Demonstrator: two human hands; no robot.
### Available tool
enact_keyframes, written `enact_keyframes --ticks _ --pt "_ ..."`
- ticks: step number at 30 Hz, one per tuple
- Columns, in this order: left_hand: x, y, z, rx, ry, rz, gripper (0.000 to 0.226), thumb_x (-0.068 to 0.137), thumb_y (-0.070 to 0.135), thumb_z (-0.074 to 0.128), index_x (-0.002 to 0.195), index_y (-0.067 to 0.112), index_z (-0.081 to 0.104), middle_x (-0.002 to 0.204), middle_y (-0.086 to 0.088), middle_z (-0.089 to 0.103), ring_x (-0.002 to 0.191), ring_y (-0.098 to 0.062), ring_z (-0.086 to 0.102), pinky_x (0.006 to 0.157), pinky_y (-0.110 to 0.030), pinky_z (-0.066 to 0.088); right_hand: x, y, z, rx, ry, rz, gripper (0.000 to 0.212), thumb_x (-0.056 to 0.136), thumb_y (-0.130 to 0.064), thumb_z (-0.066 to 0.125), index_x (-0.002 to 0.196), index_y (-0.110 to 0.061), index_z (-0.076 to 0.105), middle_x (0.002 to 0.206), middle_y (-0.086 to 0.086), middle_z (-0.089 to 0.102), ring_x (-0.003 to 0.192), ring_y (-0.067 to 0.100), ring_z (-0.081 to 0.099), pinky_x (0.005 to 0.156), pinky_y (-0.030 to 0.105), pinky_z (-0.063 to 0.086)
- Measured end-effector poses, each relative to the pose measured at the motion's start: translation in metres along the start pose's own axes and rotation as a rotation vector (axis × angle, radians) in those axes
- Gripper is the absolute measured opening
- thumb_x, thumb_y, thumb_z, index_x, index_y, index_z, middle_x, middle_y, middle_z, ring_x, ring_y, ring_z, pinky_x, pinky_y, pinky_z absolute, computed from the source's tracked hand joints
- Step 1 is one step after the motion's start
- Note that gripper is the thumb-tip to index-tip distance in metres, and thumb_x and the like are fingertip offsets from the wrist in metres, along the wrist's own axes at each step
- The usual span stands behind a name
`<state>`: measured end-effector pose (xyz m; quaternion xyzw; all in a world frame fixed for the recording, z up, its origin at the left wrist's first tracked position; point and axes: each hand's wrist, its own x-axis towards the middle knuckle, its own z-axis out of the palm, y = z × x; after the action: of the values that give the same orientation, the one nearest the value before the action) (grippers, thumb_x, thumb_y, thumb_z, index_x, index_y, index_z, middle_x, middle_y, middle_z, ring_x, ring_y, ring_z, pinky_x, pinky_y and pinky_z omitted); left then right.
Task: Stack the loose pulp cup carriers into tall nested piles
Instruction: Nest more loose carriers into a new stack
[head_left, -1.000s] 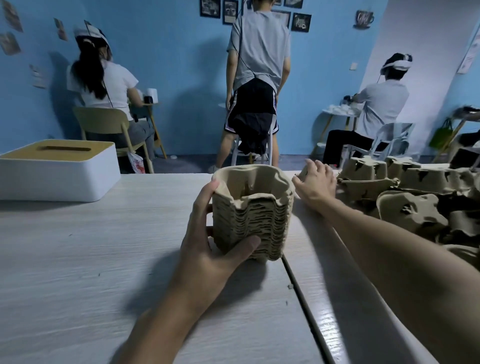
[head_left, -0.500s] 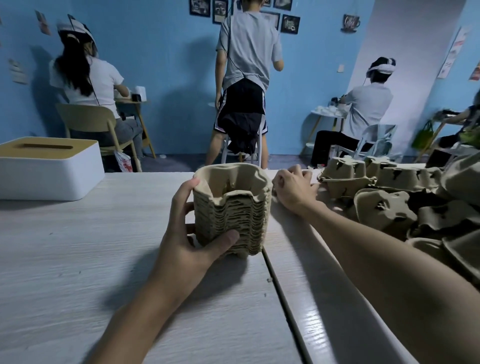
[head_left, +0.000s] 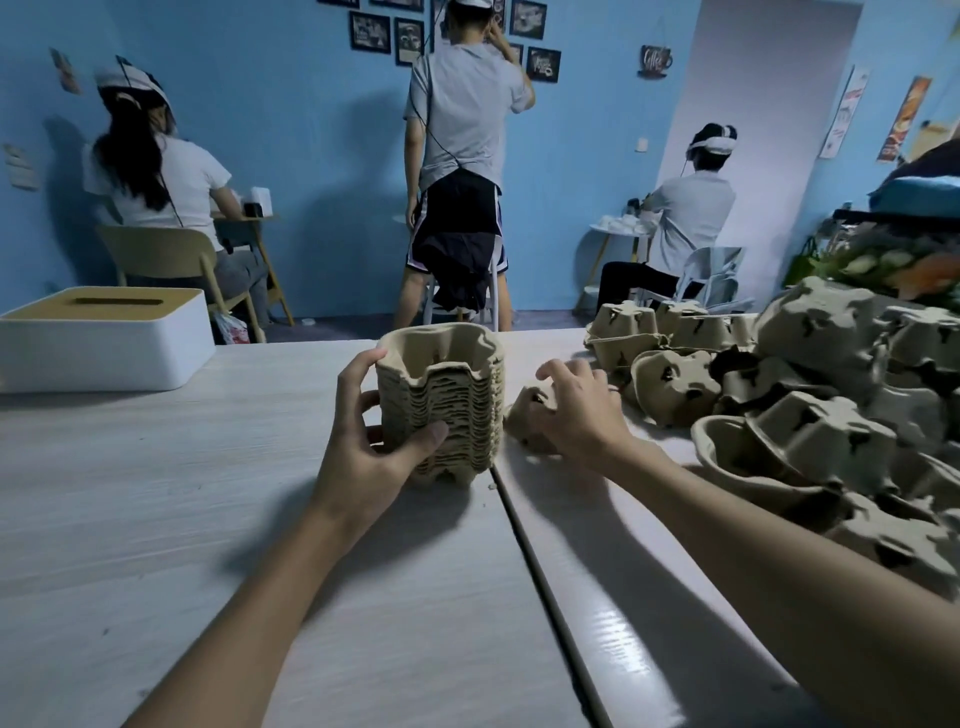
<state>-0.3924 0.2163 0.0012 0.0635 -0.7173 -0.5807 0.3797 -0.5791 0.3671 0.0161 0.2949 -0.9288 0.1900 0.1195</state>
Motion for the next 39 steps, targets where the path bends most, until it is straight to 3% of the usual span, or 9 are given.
enact_keyframes --ticks 4,7,15,21,24,26,30,33,39 --pt "-0.003 0.012 0.007 -0.038 -0.027 0.010 0.077 0.069 0.024 0.079 0.133 0.041 0.038 0.120 -0.016 0.060 0.078 -0.006 0.068 0.064 -0.024 0.056 -0.027 0.015 -0.020 -0.038 -0.055 0.095 0.048 0.082 -0.038 0.061 0.126 -0.018 0.054 0.127 0.015 0.056 0.117 0.036 0.051 0.091 0.041 0.042" --pt "-0.006 0.016 0.014 -0.060 -0.052 0.015 0.076 0.078 0.013 0.079 0.136 0.038 0.036 0.120 -0.017 0.060 0.084 -0.014 0.068 0.067 -0.029 0.058 -0.046 0.026 -0.031 0.060 -0.034 0.111 0.049 0.080 -0.032 0.065 0.125 -0.015 0.056 0.125 0.014 0.060 0.116 0.035 0.054 0.094 0.043 0.046" --pt "-0.013 0.018 0.034 -0.109 -0.092 0.011 0.073 0.084 0.003 0.075 0.138 0.033 0.035 0.117 -0.016 0.061 0.084 -0.007 0.067 0.067 -0.032 0.060 -0.098 0.033 -0.042 0.548 0.448 0.121 0.044 0.091 -0.007 0.063 0.133 -0.007 0.052 0.126 0.014 0.059 0.119 0.027 0.053 0.105 0.036 0.040" --pt "-0.016 0.014 0.040 -0.121 -0.117 0.003 0.073 0.083 0.003 0.076 0.135 0.037 0.037 0.116 -0.017 0.060 0.083 -0.007 0.067 0.066 -0.029 0.058 -0.130 0.031 -0.037 0.637 0.260 0.000 0.082 0.087 0.014 0.056 0.151 -0.029 0.029 0.154 0.004 0.030 0.142 0.012 0.028 0.117 0.025 0.030" --pt "-0.019 0.014 0.044 -0.084 -0.138 0.020 0.073 0.084 0.003 0.075 0.136 0.034 0.035 0.112 -0.016 0.060 0.074 0.003 0.065 0.064 -0.021 0.055 -0.135 0.037 -0.045 0.551 0.156 -0.035 0.104 0.077 0.023 0.046 0.150 -0.047 0.023 0.160 0.003 0.011 0.150 0.019 0.012 0.119 0.046 0.028" --pt "-0.021 0.014 0.046 -0.078 -0.151 0.025 0.072 0.084 0.005 0.075 0.133 0.040 0.036 0.112 -0.014 0.060 0.074 0.003 0.066 0.064 -0.020 0.055 -0.138 0.043 -0.049 0.499 0.061 -0.037 0.109 0.072 0.024 0.046 0.149 -0.049 0.022 0.160 0.001 0.008 0.150 0.020 0.010 0.115 0.034 0.030" --pt "-0.024 0.016 0.051 -0.070 -0.183 0.028 0.072 0.084 0.009 0.077 0.130 0.048 0.037 0.112 -0.013 0.060 0.074 0.001 0.067 0.066 -0.023 0.055 -0.151 0.049 -0.056 0.512 0.043 -0.072 0.082 0.081 -0.005 0.073 0.144 -0.040 0.032 0.144 -0.003 0.030 0.136 0.014 0.033 0.102 0.005 0.027" --pt "-0.024 0.016 0.052 -0.062 -0.195 0.022 0.072 0.083 0.013 0.078 0.130 0.051 0.037 0.113 -0.014 0.060 0.079 -0.005 0.068 0.068 -0.026 0.056 -0.155 0.044 -0.057 0.549 0.110 -0.010 0.063 0.079 -0.039 0.079 0.129 -0.032 0.041 0.125 -0.003 0.042 0.117 0.010 0.044 0.095 0.018 0.033" --pt "-0.024 0.018 0.051 -0.077 -0.212 -0.023 0.076 0.069 0.030 0.078 0.131 0.049 0.038 0.116 -0.015 0.060 0.095 -0.027 0.065 0.079 -0.046 0.061 -0.156 0.037 -0.071 0.736 0.422 0.051 0.040 0.081 -0.044 0.073 0.107 -0.041 0.043 0.102 0.011 0.052 0.081 0.013 0.057 0.076 0.026 0.051"
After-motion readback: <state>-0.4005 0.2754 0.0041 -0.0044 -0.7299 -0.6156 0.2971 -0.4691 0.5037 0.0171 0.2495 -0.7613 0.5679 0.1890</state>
